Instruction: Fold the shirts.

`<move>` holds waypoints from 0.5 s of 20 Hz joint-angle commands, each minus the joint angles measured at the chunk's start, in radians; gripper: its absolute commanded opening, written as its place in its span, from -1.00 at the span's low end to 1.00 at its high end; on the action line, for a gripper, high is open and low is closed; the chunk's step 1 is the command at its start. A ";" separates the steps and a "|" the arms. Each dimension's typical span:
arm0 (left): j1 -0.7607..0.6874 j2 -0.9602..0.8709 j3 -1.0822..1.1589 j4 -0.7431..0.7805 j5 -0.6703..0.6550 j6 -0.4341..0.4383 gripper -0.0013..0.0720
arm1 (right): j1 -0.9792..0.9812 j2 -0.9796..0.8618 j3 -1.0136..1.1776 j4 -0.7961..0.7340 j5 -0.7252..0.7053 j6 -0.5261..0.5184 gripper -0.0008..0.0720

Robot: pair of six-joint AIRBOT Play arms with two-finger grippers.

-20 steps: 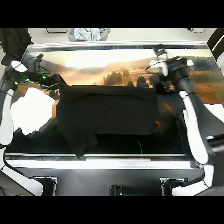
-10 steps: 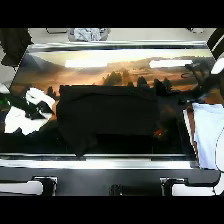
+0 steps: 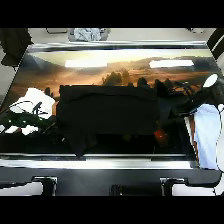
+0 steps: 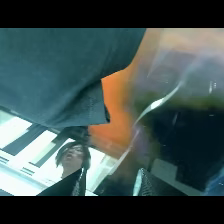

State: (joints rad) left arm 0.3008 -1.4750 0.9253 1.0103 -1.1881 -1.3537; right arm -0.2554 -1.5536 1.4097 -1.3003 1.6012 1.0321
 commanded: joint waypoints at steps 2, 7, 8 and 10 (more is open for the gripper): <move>-0.048 -0.012 -0.016 -0.027 0.112 -0.019 -0.35 | 0.000 0.001 -0.102 0.026 -0.065 -0.004 0.24; -0.045 -0.003 -0.016 -0.027 0.097 -0.015 -0.89 | 0.038 0.000 -0.266 0.130 -0.259 0.006 0.23; -0.045 0.001 -0.016 -0.027 0.090 -0.014 -0.89 | 0.040 -0.001 -0.300 0.167 -0.311 0.011 0.23; -0.045 0.010 -0.016 -0.027 0.081 -0.014 -0.89 | 0.043 -0.010 -0.336 0.217 -0.369 0.011 0.22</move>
State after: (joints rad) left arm 0.2558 -1.4754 0.9089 0.9890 -1.0901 -1.3682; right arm -0.2234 -1.5562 1.1408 -1.1572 1.3521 1.0340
